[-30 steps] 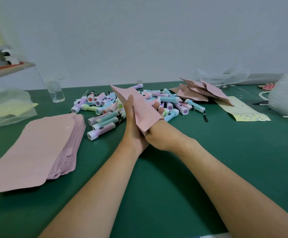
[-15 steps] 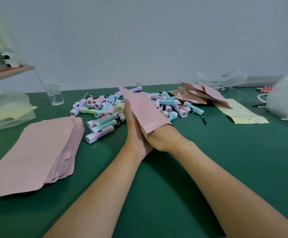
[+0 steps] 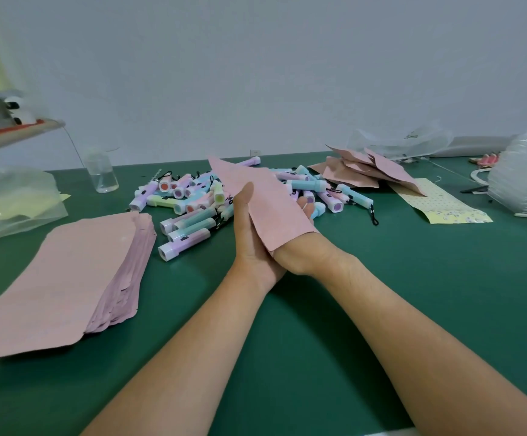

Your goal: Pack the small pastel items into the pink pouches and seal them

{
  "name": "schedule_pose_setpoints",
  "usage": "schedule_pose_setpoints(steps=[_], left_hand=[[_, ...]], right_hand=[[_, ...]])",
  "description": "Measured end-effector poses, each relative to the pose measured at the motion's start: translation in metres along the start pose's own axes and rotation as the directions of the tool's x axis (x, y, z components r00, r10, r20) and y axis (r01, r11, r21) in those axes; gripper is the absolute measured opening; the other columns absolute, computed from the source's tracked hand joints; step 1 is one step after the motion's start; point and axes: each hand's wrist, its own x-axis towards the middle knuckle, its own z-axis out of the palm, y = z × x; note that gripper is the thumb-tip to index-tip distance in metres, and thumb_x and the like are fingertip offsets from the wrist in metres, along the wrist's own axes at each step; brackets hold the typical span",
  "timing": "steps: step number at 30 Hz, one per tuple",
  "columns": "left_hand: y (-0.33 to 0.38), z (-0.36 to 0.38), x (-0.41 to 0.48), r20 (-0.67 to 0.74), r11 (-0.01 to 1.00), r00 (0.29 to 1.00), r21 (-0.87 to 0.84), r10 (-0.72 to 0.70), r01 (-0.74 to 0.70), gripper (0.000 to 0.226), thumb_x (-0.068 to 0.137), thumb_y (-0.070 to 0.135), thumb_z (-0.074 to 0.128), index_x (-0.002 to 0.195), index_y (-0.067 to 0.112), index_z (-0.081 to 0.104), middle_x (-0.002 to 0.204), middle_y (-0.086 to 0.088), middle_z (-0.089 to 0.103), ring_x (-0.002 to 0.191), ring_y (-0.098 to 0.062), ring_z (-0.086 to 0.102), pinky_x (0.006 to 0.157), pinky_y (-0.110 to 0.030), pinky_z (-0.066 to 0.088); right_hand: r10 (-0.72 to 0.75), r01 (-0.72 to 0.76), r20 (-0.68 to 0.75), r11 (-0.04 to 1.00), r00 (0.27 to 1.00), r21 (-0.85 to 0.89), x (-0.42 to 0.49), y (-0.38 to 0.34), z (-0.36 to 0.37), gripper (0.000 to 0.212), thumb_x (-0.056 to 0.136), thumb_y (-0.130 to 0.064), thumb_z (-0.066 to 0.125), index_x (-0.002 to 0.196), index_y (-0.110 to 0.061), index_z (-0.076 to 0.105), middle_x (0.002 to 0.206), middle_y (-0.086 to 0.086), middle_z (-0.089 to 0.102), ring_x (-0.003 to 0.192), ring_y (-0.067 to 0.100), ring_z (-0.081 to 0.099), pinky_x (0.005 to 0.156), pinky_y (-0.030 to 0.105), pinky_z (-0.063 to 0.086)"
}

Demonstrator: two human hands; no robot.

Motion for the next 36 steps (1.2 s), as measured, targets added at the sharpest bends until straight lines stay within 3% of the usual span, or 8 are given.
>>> schedule_pose_setpoints(steps=[7, 12, 14, 16, 19, 23, 32, 36], left_hand=[[0.003, 0.001, 0.004, -0.046, 0.996, 0.999, -0.086, 0.029, -0.033, 0.066, 0.077, 0.045, 0.074, 0.133, 0.010, 0.067, 0.111, -0.016, 0.070, 0.107, -0.035, 0.068, 0.118, -0.053, 0.041], [0.026, -0.011, 0.007, -0.188, 0.971, 0.973, -0.171, 0.134, -0.167, 0.034, 0.086, 0.045, 0.066, 0.098, 0.013, 0.067, 0.087, -0.008, 0.064, 0.086, -0.027, 0.065, 0.097, -0.040, 0.051], [0.039, -0.019, 0.009, -0.244, 0.961, 0.957, -0.185, 0.157, -0.205, 0.033, 0.087, 0.048, 0.062, 0.095, 0.016, 0.059, 0.084, -0.006, 0.058, 0.078, -0.024, 0.062, 0.082, -0.034, 0.052], [0.049, -0.030, 0.010, -0.277, 0.934, 0.942, -0.243, 0.191, -0.261, 0.039, 0.086, 0.049, 0.065, 0.107, 0.016, 0.058, 0.094, -0.009, 0.059, 0.091, -0.030, 0.063, 0.095, -0.039, 0.053], [0.054, -0.042, 0.010, -0.258, 0.892, 0.944, -0.347, 0.205, -0.289, 0.062, 0.086, 0.051, 0.069, 0.134, 0.013, 0.058, 0.122, -0.017, 0.059, 0.119, -0.039, 0.064, 0.108, -0.056, 0.048], [0.050, -0.043, 0.011, -0.206, 0.885, 0.966, -0.405, 0.155, -0.229, 0.078, 0.087, 0.058, 0.066, 0.146, 0.010, 0.050, 0.130, -0.024, 0.056, 0.127, -0.043, 0.061, 0.110, -0.059, 0.046], [0.049, -0.047, 0.011, -0.156, 0.880, 0.968, -0.408, 0.196, -0.244, 0.062, 0.090, 0.059, 0.059, 0.121, 0.006, 0.055, 0.102, -0.025, 0.069, 0.101, -0.046, 0.068, 0.110, -0.062, 0.045], [0.049, -0.047, 0.012, -0.129, 0.877, 0.971, -0.417, 0.203, -0.239, 0.060, 0.090, 0.059, 0.059, 0.117, 0.006, 0.055, 0.092, -0.026, 0.071, 0.096, -0.046, 0.069, 0.112, -0.062, 0.042]], right_hand=[[-0.031, 0.029, 0.070, 0.999, 0.997, 0.033, -0.004, -0.005, -0.007, 0.052, 0.109, -0.026, 0.031, 0.160, -0.015, 0.025, 0.162, 0.008, 0.029, 0.143, 0.020, 0.026, 0.118, 0.025, 0.014], [-0.263, 0.235, 0.062, 0.928, 0.963, 0.291, -0.008, -0.012, -0.022, 0.042, 0.108, -0.013, 0.044, 0.150, -0.013, 0.049, 0.153, 0.003, 0.050, 0.144, 0.016, 0.039, 0.122, 0.032, 0.029], [-0.306, 0.306, -0.047, 0.902, 0.951, 0.304, -0.011, -0.009, -0.030, 0.028, 0.105, -0.010, 0.049, 0.125, -0.007, 0.068, 0.123, 0.003, 0.071, 0.116, 0.014, 0.062, 0.107, 0.035, 0.047], [-0.240, 0.335, -0.284, 0.871, 0.928, 0.360, -0.009, 0.001, -0.039, 0.027, 0.097, 0.000, 0.053, 0.105, -0.007, 0.078, 0.098, -0.002, 0.077, 0.092, 0.005, 0.070, 0.086, 0.028, 0.055], [-0.129, 0.227, -0.526, 0.966, 0.840, 0.125, -0.004, 0.030, -0.047, 0.040, 0.094, 0.006, 0.051, 0.118, -0.013, 0.077, 0.113, -0.001, 0.077, 0.096, -0.002, 0.069, 0.083, 0.018, 0.049], [-0.098, 0.064, -0.242, 0.988, 0.965, -0.143, -0.004, 0.065, -0.040, 0.070, 0.087, 0.016, 0.041, 0.145, -0.019, 0.058, 0.156, -0.004, 0.049, 0.147, 0.020, 0.041, 0.113, 0.046, 0.042], [-0.068, 0.000, -0.103, 0.834, 0.992, -0.553, 0.020, 0.082, -0.027, 0.036, 0.108, -0.022, 0.047, 0.142, -0.030, 0.054, 0.133, 0.003, 0.057, 0.130, 0.029, 0.045, 0.104, 0.049, 0.037], [0.032, -0.082, -0.119, 0.893, 0.992, -0.442, 0.017, 0.089, -0.028, 0.036, 0.110, -0.041, 0.038, 0.135, -0.023, 0.057, 0.132, 0.004, 0.057, 0.129, 0.031, 0.049, 0.103, 0.050, 0.038]])
